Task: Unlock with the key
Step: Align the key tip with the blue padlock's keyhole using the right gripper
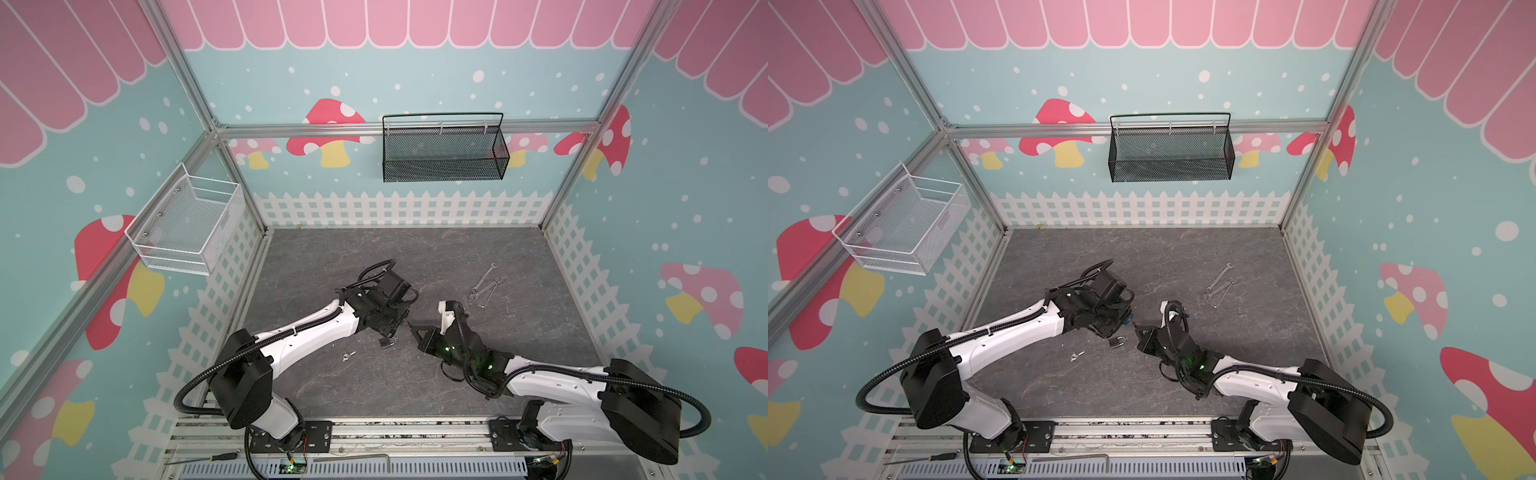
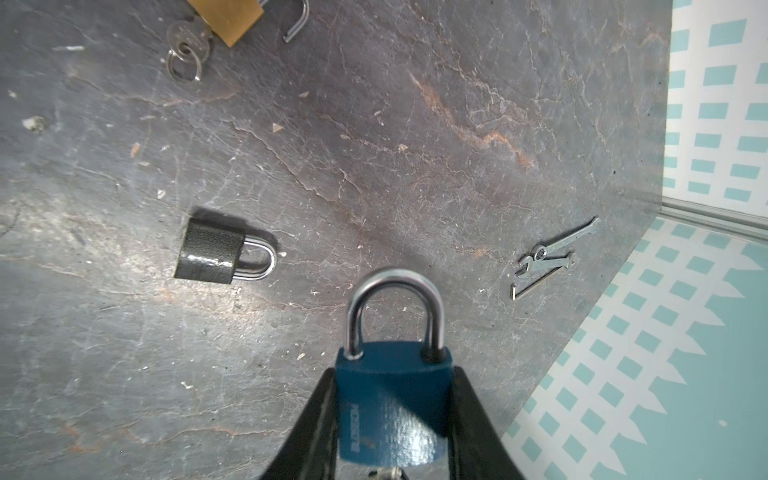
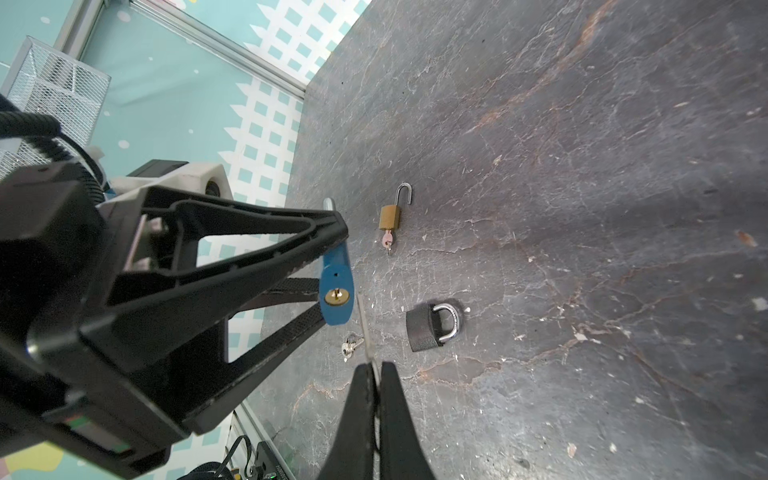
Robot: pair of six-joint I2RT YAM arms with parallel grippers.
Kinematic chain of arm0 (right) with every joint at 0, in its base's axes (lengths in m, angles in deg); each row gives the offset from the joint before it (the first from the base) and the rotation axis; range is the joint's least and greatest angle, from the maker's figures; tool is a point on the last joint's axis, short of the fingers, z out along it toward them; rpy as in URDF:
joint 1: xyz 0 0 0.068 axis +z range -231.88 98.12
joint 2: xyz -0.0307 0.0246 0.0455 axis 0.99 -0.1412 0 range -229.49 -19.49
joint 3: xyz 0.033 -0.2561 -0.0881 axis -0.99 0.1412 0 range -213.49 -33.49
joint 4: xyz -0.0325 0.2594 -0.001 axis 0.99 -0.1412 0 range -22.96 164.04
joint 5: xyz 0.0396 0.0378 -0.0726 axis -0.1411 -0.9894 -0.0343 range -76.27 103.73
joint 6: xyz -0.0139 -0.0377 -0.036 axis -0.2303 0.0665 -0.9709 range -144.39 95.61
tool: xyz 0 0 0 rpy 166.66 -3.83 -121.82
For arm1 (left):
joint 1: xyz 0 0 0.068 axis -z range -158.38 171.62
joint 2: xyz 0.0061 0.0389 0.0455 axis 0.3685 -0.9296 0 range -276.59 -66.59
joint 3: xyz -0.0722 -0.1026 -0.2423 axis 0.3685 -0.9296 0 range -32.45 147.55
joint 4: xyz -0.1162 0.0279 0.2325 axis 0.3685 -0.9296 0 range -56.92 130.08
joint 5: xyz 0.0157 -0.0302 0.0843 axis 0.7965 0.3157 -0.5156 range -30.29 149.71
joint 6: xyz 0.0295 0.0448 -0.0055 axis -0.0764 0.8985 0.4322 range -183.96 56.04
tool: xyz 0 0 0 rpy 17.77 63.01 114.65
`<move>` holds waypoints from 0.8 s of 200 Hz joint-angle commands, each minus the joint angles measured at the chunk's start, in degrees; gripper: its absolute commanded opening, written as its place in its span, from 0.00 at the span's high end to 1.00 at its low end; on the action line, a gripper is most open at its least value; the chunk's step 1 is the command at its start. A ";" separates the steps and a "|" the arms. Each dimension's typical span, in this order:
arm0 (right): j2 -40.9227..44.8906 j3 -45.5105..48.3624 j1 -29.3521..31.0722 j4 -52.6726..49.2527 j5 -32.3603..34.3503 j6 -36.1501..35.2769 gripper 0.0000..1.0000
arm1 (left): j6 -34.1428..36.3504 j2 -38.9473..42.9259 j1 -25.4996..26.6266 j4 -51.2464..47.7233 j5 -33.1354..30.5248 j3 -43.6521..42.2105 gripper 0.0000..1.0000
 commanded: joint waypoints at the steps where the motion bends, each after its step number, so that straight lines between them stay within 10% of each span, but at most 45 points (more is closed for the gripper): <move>1: -0.91 -1.57 0.70 1.58 0.50 1.29 1.00 | -2.36 1.94 0.23 1.14 -2.04 -0.72 1.00; 160: -0.92 -2.57 1.61 1.40 0.39 0.50 1.00 | -3.22 4.11 0.92 1.09 -4.75 -1.65 1.00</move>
